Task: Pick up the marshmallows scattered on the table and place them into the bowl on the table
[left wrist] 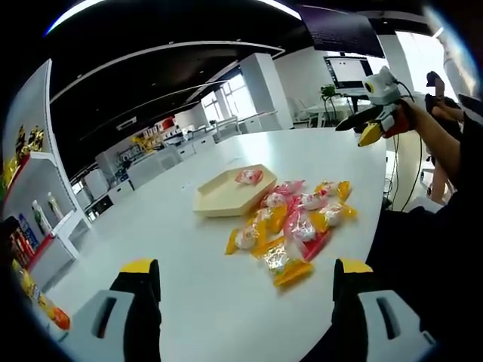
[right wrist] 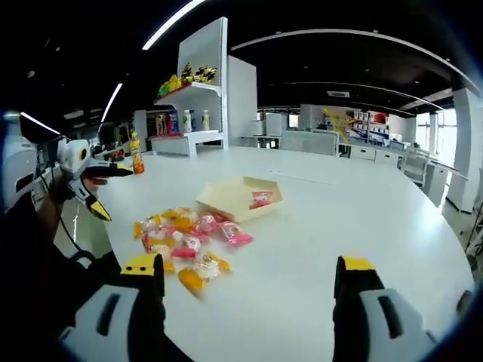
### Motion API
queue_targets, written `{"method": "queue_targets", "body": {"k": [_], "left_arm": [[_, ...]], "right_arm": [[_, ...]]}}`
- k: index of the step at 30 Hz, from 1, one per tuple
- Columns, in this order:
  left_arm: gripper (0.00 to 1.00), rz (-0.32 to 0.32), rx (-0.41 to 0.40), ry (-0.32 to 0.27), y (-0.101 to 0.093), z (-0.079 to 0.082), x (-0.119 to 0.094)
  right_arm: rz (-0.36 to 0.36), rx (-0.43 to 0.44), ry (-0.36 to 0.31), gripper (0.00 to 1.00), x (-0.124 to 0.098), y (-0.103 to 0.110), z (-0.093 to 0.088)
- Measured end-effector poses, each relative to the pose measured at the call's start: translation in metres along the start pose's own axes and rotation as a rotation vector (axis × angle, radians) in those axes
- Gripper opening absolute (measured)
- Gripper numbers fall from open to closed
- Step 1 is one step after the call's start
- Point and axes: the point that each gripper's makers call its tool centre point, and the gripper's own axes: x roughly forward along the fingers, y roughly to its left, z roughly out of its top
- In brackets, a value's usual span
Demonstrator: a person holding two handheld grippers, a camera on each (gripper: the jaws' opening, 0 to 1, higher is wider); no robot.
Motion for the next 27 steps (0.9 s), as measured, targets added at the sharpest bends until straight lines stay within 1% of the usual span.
{"method": "queue_targets", "body": {"k": [5, 8, 11, 15, 18, 24, 27], "left_arm": [[0.94, -0.001, -0.002, -0.001, 0.001, -0.001, 0.001], [0.94, -0.002, -0.004, 0.010, 0.001, -0.004, 0.003], [0.94, -0.003, -0.002, 0.015, 0.002, -0.005, 0.004], [0.94, -0.003, -0.001, 0.007, 0.002, -0.002, 0.004], [0.94, -0.003, 0.002, 0.004, 0.002, -0.001, 0.005], [0.94, -0.013, 0.001, 0.013, -0.001, -0.003, 0.007], [0.94, -0.031, -0.010, -0.013, -0.004, 0.003, 0.007]], "right_arm": [[0.038, -0.006, 0.023, 0.88, 0.009, 0.010, -0.008], [0.048, -0.003, 0.040, 0.87, 0.015, 0.012, -0.014], [0.054, -0.006, 0.053, 0.87, 0.019, 0.013, -0.017], [0.062, -0.019, 0.059, 0.86, 0.021, 0.016, -0.018], [0.087, -0.021, 0.056, 0.86, 0.024, 0.022, -0.020], [0.124, -0.037, 0.077, 0.83, 0.033, 0.031, -0.030], [0.126, -0.016, 0.085, 0.86, 0.039, 0.030, -0.033]]}}
